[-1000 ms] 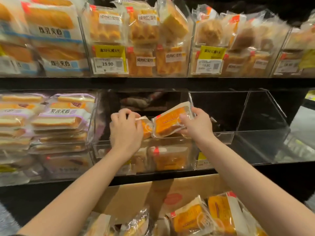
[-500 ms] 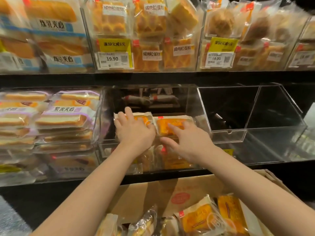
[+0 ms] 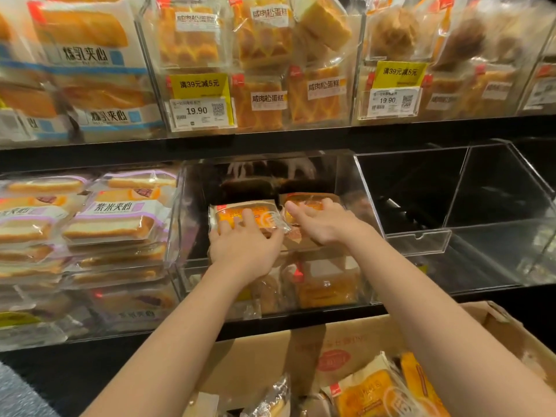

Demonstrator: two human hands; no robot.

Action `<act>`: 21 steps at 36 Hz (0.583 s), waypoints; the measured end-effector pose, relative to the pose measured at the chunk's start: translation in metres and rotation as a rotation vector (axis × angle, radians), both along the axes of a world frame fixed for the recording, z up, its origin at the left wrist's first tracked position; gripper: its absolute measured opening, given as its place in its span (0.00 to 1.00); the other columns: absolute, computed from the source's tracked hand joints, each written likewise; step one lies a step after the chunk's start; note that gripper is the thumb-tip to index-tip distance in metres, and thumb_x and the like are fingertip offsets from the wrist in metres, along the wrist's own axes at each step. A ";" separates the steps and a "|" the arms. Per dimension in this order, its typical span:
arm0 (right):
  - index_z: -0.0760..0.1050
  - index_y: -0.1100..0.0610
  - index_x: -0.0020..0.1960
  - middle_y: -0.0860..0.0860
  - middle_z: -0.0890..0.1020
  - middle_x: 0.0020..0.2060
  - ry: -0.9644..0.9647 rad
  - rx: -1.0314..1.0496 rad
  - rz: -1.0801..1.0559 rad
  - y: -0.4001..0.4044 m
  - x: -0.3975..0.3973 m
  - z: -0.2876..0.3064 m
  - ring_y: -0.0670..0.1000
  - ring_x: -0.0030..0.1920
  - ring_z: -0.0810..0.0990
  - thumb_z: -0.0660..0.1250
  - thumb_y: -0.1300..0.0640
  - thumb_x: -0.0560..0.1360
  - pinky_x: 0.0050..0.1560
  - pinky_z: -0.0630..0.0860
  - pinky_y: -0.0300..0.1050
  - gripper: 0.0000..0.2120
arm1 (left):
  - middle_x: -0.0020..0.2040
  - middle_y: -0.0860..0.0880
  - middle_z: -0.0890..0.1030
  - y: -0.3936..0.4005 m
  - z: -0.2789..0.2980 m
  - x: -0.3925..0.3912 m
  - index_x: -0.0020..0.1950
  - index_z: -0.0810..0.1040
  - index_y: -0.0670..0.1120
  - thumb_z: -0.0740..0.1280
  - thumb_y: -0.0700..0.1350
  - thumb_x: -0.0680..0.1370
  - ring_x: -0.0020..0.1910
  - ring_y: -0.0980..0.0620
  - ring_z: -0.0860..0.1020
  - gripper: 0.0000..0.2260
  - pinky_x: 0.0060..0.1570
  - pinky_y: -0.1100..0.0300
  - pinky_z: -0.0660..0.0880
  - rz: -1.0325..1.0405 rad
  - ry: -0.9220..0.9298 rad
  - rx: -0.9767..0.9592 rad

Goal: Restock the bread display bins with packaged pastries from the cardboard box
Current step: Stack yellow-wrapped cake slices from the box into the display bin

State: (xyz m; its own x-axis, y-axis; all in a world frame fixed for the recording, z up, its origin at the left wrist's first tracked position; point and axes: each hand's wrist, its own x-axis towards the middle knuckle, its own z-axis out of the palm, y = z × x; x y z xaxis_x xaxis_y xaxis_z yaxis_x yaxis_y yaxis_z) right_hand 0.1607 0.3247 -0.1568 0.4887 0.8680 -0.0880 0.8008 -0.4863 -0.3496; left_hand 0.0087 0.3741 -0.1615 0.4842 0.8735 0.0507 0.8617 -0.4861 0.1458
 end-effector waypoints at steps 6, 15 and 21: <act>0.44 0.41 0.78 0.54 0.45 0.78 -0.018 0.014 0.019 0.013 0.012 -0.014 0.59 0.77 0.40 0.35 0.30 0.74 0.74 0.41 0.62 0.35 | 0.79 0.43 0.52 0.009 0.000 0.004 0.77 0.57 0.49 0.44 0.68 0.79 0.77 0.41 0.50 0.33 0.74 0.42 0.48 -0.072 0.068 -0.055; 0.77 0.51 0.54 0.49 0.79 0.49 -0.340 0.637 -0.043 0.003 0.003 -0.010 0.49 0.53 0.76 0.49 0.43 0.82 0.60 0.73 0.48 0.20 | 0.78 0.43 0.38 0.031 0.004 0.020 0.78 0.39 0.54 0.54 0.72 0.74 0.77 0.40 0.38 0.41 0.74 0.41 0.40 -0.105 0.099 -0.263; 0.79 0.56 0.50 0.49 0.77 0.43 -0.393 0.713 -0.025 -0.009 0.000 -0.007 0.47 0.46 0.74 0.54 0.50 0.82 0.50 0.73 0.43 0.16 | 0.78 0.43 0.37 0.037 0.000 0.024 0.78 0.43 0.56 0.51 0.74 0.72 0.77 0.40 0.37 0.41 0.72 0.39 0.37 -0.107 0.094 -0.249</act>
State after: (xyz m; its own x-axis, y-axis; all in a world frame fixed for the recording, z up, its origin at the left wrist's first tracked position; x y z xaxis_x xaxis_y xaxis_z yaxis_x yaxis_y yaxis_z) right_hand 0.1606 0.3160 -0.1640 0.3889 0.6389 0.6638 0.9213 -0.2726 -0.2774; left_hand 0.0325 0.4115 -0.1616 0.5666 0.7972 -0.2083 0.8228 -0.5342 0.1940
